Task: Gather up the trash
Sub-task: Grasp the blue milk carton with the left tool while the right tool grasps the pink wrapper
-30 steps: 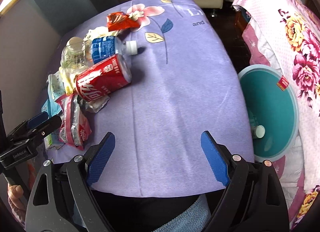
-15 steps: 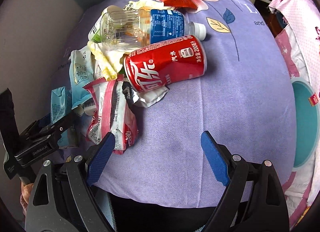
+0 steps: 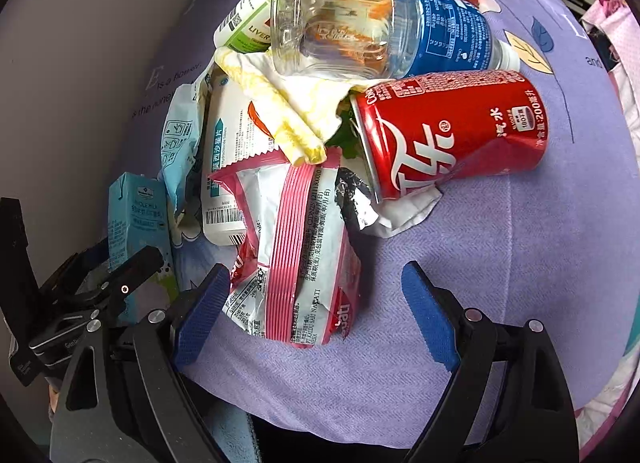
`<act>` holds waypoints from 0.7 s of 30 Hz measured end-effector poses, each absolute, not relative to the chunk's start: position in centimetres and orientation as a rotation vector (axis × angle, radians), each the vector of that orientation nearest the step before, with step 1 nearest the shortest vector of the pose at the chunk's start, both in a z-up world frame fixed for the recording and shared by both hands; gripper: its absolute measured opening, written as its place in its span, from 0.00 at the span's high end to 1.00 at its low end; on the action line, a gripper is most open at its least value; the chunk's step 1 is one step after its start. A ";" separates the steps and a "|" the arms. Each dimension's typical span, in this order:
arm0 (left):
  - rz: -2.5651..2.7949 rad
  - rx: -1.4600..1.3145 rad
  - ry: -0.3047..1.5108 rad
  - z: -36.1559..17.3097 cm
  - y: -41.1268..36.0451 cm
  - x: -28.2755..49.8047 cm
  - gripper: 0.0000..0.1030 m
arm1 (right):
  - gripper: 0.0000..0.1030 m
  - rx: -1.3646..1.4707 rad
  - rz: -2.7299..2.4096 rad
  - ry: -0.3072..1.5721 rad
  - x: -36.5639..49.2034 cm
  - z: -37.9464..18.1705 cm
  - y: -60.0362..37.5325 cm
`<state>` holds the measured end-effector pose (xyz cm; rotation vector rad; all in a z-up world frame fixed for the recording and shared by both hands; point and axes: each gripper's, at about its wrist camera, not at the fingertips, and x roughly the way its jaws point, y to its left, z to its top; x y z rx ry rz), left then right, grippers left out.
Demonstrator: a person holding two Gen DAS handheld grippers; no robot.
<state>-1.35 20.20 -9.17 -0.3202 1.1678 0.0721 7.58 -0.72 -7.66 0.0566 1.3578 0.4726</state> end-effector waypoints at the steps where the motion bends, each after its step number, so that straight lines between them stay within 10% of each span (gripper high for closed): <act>1: 0.065 -0.326 1.179 -9.6 20.3 -1.5 0.06 | 0.20 0.052 0.474 1.351 7.5 -7.7 -0.6; 4: 0.079 -0.307 1.173 -10.0 20.1 -1.7 0.10 | 0.46 0.057 0.497 1.341 7.7 -8.0 -0.7; 8: 0.085 -0.289 1.147 -9.5 20.0 -1.8 0.61 | 0.72 0.033 0.522 1.310 6.6 -7.5 -0.6; 21: 0.066 -0.360 1.030 -5.1 20.0 -2.9 0.62 | 0.76 0.088 0.571 1.280 4.0 -5.4 -4.5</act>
